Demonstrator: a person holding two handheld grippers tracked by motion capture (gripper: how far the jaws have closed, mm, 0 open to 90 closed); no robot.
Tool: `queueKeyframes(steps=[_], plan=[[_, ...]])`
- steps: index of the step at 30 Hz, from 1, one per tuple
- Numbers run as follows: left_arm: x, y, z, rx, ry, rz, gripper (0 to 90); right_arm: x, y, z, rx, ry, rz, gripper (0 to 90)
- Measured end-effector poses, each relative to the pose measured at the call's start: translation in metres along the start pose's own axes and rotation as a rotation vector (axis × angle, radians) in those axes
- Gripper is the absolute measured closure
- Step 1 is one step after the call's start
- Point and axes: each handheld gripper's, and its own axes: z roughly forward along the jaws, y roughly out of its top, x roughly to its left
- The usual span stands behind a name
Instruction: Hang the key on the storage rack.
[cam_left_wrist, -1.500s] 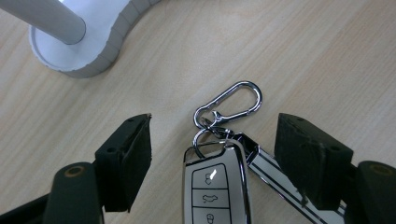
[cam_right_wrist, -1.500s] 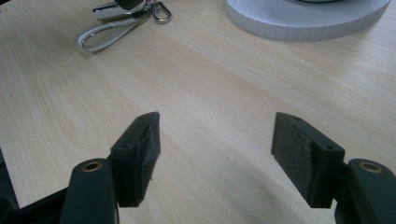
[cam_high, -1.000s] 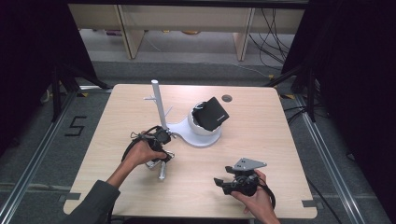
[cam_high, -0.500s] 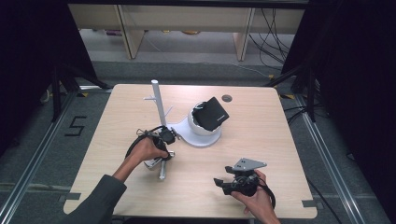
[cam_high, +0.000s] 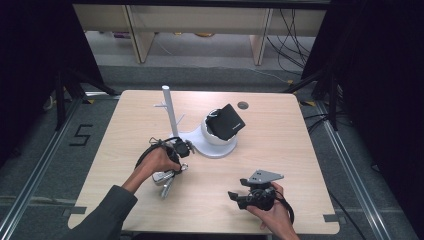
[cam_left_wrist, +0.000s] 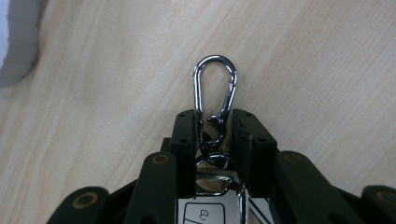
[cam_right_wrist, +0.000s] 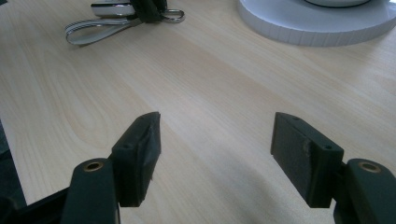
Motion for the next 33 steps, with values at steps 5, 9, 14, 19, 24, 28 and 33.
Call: queueKeyframes(steps=[5,9,14,19,24,28,33], plan=[[-0.001,0.004,0.0,0.025,0.004,0.013,68.4,0.0,0.0,0.001,0.005,0.003,0.0,34.3],[-0.003,0.007,0.0,0.044,0.005,0.026,72.5,0.0,0.0,0.001,0.006,0.004,-0.002,34.2],[-0.003,0.009,0.001,0.069,-0.006,0.064,73.8,0.001,0.0,0.001,0.007,0.002,-0.004,34.3],[-0.006,0.008,0.001,0.071,-0.015,0.09,74.6,0.001,0.0,0.001,0.005,0.002,-0.005,34.3],[-0.01,0.007,0.001,0.064,0.002,0.122,74.8,0.001,0.0,0.001,0.002,0.002,-0.006,34.3],[-0.01,0.006,-0.004,0.045,-0.004,0.134,74.9,0.0,0.0,0.0,-0.002,0.0,-0.003,34.3],[-0.006,0.001,-0.019,0.021,0.023,0.131,74.9,0.0,0.0,0.0,-0.008,-0.004,-0.004,34.3]])
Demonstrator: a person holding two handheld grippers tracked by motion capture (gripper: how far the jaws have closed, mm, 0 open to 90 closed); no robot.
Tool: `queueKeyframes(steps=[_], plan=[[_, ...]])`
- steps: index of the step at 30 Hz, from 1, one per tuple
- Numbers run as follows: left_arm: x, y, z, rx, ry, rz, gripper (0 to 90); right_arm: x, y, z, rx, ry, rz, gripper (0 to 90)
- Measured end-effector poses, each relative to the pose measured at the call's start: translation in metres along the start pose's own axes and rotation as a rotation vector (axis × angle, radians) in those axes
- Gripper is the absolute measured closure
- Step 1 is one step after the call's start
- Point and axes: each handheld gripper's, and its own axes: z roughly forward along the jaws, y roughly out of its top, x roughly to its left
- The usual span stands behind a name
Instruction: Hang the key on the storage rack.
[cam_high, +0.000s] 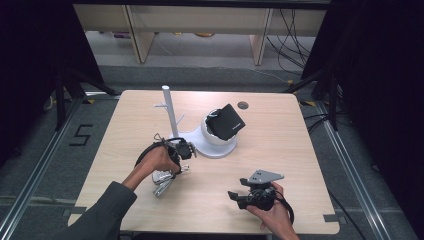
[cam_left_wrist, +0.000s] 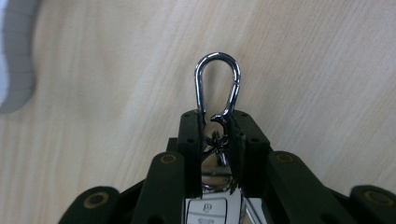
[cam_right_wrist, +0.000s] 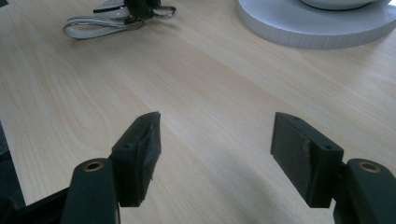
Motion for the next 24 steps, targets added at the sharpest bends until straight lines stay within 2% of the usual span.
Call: queueKeyframes(steps=[3,7,8,9,12,14,15,17,19,20,22,24], plan=[[0.004,-0.005,-0.011,-0.049,0.013,-0.022,74.9,0.0,0.0,0.0,0.001,0.002,0.002,34.3],[0.007,-0.012,-0.024,-0.065,0.014,-0.035,75.0,0.0,0.0,0.0,0.005,0.002,0.0,34.3],[0.009,-0.014,-0.029,-0.078,0.026,-0.042,75.1,0.0,0.0,0.001,0.004,0.0,0.001,34.3],[0.01,-0.017,-0.033,-0.083,0.028,-0.052,75.1,0.001,0.0,0.001,0.009,0.002,0.026,34.3],[0.014,-0.024,-0.049,-0.082,0.04,-0.059,75.1,-0.001,-0.001,0.001,0.012,0.003,0.002,34.3],[0.017,-0.03,-0.059,-0.111,0.051,-0.078,75.1,0.0,-0.001,0.002,0.004,0.005,0.015,34.3],[0.018,-0.033,-0.062,-0.107,0.044,-0.082,75.1,0.0,-0.001,0.002,0.005,0.003,0.015,34.3],[0.021,-0.041,-0.073,-0.105,0.066,-0.098,75.1,-0.001,-0.001,0.001,0.013,-0.002,0.004,34.3],[0.023,-0.045,-0.082,-0.103,0.083,-0.11,75.1,0.001,-0.001,0.001,0.024,0.003,0.029,34.3],[0.025,-0.047,-0.087,-0.104,0.085,-0.112,75.1,0.0,-0.001,0.002,0.015,0.001,0.008,34.3],[0.026,-0.051,-0.096,-0.112,0.104,-0.124,75.1,-0.001,-0.001,0.002,0.017,-0.001,0.001,34.3],[0.028,-0.053,-0.105,-0.112,0.105,-0.131,75.1,-0.001,-0.001,0.003,0.028,0.003,0.004,34.2]])
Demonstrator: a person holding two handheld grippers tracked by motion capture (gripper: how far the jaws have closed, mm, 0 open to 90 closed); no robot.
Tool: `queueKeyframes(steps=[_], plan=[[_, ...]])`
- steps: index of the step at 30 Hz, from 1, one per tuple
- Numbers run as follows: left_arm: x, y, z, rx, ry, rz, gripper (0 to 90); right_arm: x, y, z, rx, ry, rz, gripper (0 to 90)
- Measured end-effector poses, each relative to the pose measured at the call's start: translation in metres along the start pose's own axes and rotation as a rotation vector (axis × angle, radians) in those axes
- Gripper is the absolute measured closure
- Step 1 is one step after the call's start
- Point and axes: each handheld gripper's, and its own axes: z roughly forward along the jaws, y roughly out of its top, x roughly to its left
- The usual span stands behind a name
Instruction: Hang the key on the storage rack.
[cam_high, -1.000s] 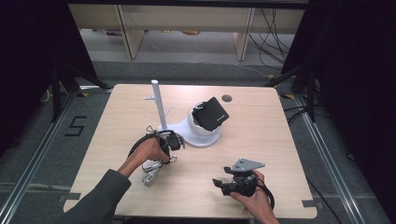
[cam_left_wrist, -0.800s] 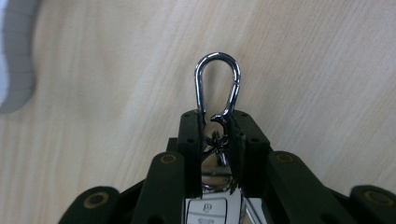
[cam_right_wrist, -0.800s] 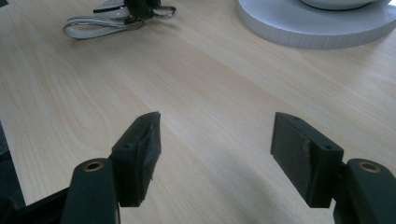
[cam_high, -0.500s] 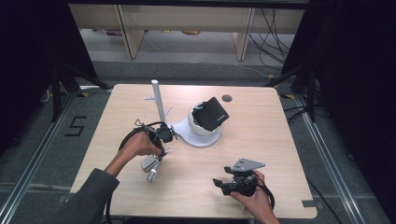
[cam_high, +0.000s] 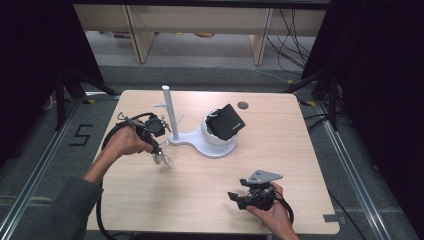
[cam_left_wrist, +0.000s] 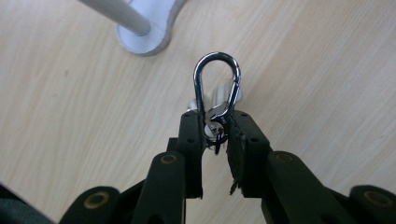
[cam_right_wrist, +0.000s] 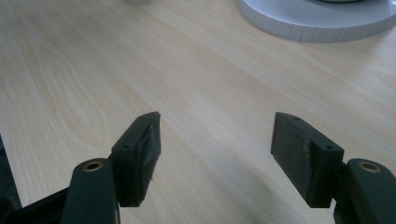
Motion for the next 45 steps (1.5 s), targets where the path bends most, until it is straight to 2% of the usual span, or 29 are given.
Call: queueKeyframes(steps=[2,5,6,8,12,18,21,22,25,28,29,30,31,33,34,36,37,39,42,45], plan=[[0.001,0.0,-0.008,0.007,-0.003,-0.004,75.1,0.0,0.0,0.0,-0.004,-0.004,0.001,34.2],[0.007,0.001,-0.019,0.006,0.014,-0.009,75.1,0.0,0.0,0.0,-0.004,-0.001,0.004,34.2],[0.007,0.0,-0.021,-0.023,0.026,-0.046,75.1,0.0,0.0,0.0,-0.001,-0.001,0.005,34.2],[0.012,0.0,-0.027,-0.015,0.024,-0.041,75.1,-0.001,0.0,0.0,-0.003,-0.004,0.006,34.2],[0.019,0.0,-0.036,-0.025,0.039,-0.075,75.0,-0.001,-0.001,0.0,0.006,0.002,0.01,33.9],[0.029,0.002,-0.05,-0.032,0.063,-0.098,75.1,-0.001,0.0,0.001,0.001,0.002,0.005,33.9],[0.035,0.002,-0.053,-0.021,0.076,-0.109,75.1,-0.001,-0.001,0.001,0.006,0.004,0.008,33.9],[0.038,0.002,-0.055,-0.043,0.076,-0.121,75.1,-0.001,-0.001,0.001,0.005,0.005,0.01,33.9],[0.042,0.002,-0.058,-0.061,0.08,-0.145,75.1,-0.001,-0.001,0.001,0.006,0.004,0.011,33.9],[0.048,0.005,-0.063,-0.066,0.098,-0.163,75.0,-0.001,-0.001,0.001,0.003,0.001,0.009,33.9],[0.05,0.005,-0.064,-0.065,0.093,-0.176,75.1,-0.001,0.0,0.001,0.003,0.001,0.007,33.9],[0.053,0.006,-0.065,-0.069,0.107,-0.178,75.1,0.0,-0.001,0.0,0.01,0.002,0.018,33.9],[0.054,0.007,-0.067,-0.076,0.105,-0.191,75.1,-0.001,-0.001,0.001,0.001,0.003,0.002,33.9],[0.058,0.009,-0.069,-0.096,0.105,-0.198,75.1,0.0,-0.001,0.001,0.007,0.001,0.013,33.9],[0.058,0.01,-0.069,-0.089,0.1,-0.206,75.1,-0.001,-0.001,0.001,0.008,0.005,0.009,33.8],[0.06,0.011,-0.07,-0.071,0.115,-0.2,75.1,-0.001,-0.001,0.002,0.007,0.002,0.006,33.8],[0.061,0.012,-0.07,-0.071,0.116,-0.211,75.1,-0.001,-0.001,0.002,0.007,-0.002,-0.001,33.8],[0.063,0.014,-0.07,-0.096,0.113,-0.215,75.1,0.0,-0.001,0.002,0.009,0.002,0.008,33.8],[0.062,0.016,-0.069,-0.098,0.106,-0.217,75.0,-0.001,-0.001,0.003,0.015,0.014,-0.011,33.6],[0.062,0.019,-0.068,-0.112,0.103,-0.22,75.0,-0.002,-0.001,0.004,0.01,0.013,-0.007,33.6]])
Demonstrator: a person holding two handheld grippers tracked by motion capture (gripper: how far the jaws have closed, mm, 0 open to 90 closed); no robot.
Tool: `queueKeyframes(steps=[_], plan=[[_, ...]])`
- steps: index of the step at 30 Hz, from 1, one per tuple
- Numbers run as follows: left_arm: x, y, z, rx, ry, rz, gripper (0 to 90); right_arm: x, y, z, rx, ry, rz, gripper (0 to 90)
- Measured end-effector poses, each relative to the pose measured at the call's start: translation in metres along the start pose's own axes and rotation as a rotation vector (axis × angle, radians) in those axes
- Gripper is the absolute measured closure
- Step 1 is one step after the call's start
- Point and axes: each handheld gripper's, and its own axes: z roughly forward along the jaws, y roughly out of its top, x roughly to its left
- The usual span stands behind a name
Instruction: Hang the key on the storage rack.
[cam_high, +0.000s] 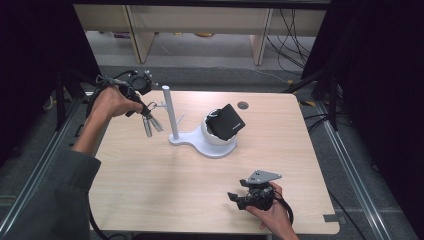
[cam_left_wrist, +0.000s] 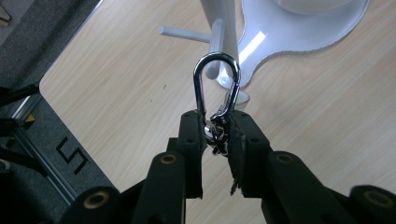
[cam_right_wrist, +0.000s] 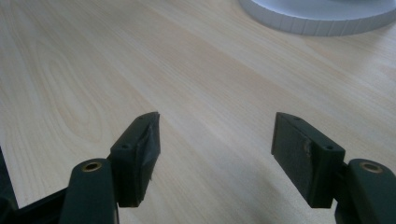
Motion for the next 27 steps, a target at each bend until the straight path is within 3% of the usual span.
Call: queueKeyframes(steps=[8,10,12,27], plan=[[0.002,0.005,0.014,0.044,0.006,0.005,75.0,0.001,0.0,-0.001,0.001,-0.011,0.014,33.6],[0.003,0.004,0.018,0.025,-0.008,-0.021,75.0,0.0,0.0,-0.002,0.0,-0.012,0.008,33.6],[0.003,0.005,0.02,0.029,-0.008,-0.005,75.0,0.001,0.0,-0.001,0.0,-0.012,0.012,33.6],[-0.001,0.012,0.036,0.017,-0.005,-0.014,74.0,0.001,0.0,0.0,0.003,0.0,0.0,33.6]])
